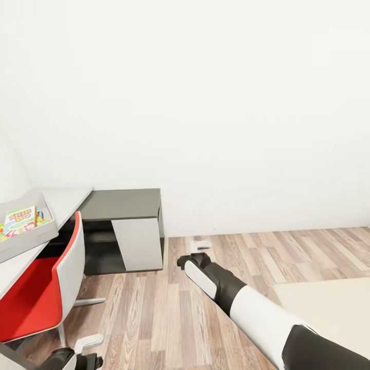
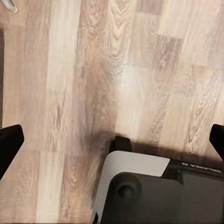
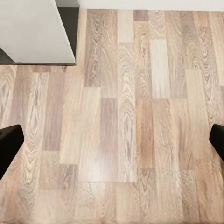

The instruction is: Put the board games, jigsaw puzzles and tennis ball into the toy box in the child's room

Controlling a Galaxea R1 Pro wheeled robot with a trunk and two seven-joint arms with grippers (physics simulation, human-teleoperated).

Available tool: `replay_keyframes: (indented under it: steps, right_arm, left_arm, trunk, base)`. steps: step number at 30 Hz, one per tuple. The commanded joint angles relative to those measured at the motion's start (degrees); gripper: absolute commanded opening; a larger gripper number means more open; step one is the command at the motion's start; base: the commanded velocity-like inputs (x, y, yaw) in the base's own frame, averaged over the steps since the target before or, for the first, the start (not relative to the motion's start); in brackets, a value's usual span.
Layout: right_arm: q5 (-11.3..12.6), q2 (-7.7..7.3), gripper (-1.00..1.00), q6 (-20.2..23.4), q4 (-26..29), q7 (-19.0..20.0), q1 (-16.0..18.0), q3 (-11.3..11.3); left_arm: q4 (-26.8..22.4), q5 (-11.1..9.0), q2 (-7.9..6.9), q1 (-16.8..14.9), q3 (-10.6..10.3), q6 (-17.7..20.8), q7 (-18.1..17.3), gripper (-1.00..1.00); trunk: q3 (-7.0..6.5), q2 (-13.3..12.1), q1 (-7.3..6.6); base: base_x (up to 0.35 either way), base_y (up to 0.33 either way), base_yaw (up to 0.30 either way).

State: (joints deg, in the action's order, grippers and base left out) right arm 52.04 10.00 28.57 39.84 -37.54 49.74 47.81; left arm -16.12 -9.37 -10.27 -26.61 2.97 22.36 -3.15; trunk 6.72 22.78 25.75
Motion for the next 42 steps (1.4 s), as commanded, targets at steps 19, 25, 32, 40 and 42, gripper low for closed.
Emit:
replay_keyframes:
  steps: [19,25,32,40,42]
  right_arm:
    - [0.41,0.00,1.00,-3.25,-9.67,3.70,-3.49,1.27]
    - [0.42,0.00,1.00,-3.03,-9.77,3.89,-3.87,1.41]
    - [0.41,0.00,1.00,-2.76,-9.82,5.31,-5.83,1.49]
    - [0.37,0.00,1.00,-1.83,-9.86,5.68,-6.90,2.85]
    - [0.36,0.00,1.00,-1.83,-9.87,5.66,-7.17,3.44]
  left_arm:
    - [10.88,1.93,-0.13,0.31,0.17,-16.05,0.11,1.00]
    - [11.37,2.10,-0.11,0.53,0.22,-17.28,0.04,1.00]
    - [11.45,2.21,0.18,0.66,0.20,-20.38,0.07,1.00]
    - [11.46,2.22,0.34,0.68,0.35,-21.71,0.08,1.00]
    - [11.49,2.19,0.16,0.70,0.36,-22.01,0.08,1.00]
  trunk:
    - [1.87,0.14,0.03]
    - [2.44,0.14,0.03]
    - [3.10,0.14,0.03]
    - [3.86,0.14,0.03]
    - [4.05,0.14,0.03]
  base:
    - [0.000,0.000,-0.048]
    - [0.000,0.000,-0.002]
    - [0.000,0.000,0.000]
    - [-0.083,0.044,0.000]
    - [-0.170,0.124,0.000]
